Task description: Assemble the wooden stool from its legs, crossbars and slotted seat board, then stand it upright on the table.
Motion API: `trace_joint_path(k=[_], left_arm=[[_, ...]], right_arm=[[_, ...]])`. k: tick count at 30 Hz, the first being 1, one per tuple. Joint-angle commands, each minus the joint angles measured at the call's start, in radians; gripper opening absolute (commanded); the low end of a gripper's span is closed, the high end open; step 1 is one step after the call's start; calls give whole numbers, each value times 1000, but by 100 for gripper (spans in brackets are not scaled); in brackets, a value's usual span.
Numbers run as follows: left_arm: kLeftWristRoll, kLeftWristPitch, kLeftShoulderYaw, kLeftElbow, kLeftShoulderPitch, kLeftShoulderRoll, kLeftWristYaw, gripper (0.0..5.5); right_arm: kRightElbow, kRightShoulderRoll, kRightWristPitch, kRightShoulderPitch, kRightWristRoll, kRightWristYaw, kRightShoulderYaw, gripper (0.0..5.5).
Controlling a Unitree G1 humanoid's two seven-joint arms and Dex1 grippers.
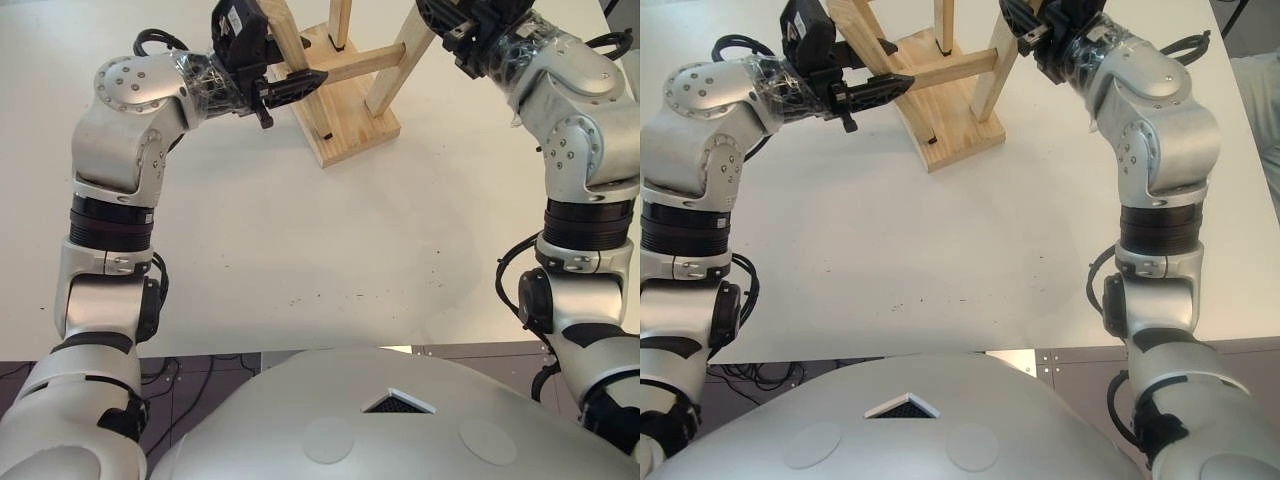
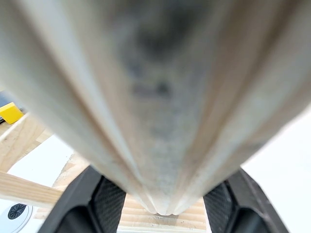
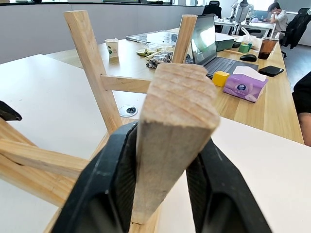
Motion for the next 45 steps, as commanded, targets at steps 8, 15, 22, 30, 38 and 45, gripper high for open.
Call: trace_joint_path(k=[8,15,22,30,38,45], left_arm=[[135,108,-130,133,67,14,32,203],[125,112,-128,120,85,18,35,203],[119,112,-121,115,103,18,41,203],[110,111,-125,124,100,16,45,203],[108,110,-128,140,86,12,47,203],[104,111,-125,134,82,16,47,203]], right_arm=[[-70,74,187,2,119,139,118,218],[-86,72,226,-1,135,156,66,301],[-60,114,293,-129,317,123,-202,301],[-68,181,244,-281,485,76,-353,282],[-60,249,229,-184,455,-56,-206,133],[11,215,175,-55,264,-70,-57,5]])
